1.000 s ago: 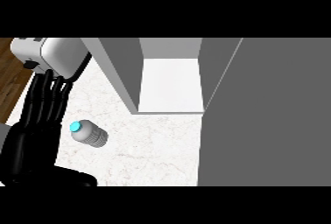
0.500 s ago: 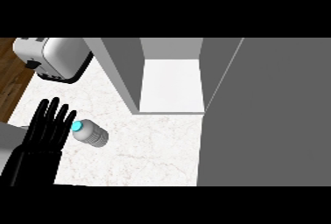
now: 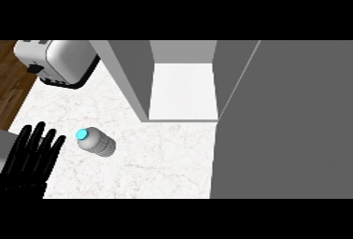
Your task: Pick up the bottled water, place it into the cabinet and close the cabinet
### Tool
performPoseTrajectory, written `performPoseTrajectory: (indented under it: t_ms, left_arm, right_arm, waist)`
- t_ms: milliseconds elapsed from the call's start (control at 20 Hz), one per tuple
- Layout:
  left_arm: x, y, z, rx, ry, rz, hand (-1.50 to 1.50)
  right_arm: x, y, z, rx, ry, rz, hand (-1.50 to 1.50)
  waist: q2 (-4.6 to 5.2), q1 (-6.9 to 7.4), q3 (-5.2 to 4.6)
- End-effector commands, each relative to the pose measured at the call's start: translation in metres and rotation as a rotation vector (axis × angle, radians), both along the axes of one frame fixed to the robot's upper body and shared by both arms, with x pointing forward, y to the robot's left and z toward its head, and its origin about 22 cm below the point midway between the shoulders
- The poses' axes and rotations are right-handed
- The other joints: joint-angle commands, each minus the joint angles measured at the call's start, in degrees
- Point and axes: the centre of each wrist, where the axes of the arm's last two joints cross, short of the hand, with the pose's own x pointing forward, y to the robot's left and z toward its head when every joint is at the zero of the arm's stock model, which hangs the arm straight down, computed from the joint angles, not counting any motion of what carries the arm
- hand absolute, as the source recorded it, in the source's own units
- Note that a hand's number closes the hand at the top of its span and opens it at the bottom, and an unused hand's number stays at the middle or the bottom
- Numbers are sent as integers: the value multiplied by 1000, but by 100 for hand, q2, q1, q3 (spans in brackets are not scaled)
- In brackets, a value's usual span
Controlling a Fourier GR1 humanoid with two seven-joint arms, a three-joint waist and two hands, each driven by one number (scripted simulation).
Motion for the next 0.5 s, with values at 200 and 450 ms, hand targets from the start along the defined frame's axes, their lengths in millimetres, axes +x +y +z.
performPoseTrajectory:
  t_ms: [200,450]
  left_arm:
    - [-14,14,-2,9,-12,18,-150]
    - [6,22,-23,10,-32,46,-150]
  right_arm:
    - [-5,16,-3,-11,-18,10,-150]
    - [-1,13,-18,-19,-19,15,-150]
  waist:
    - [1,5,-1]
    - [8,-15,0]
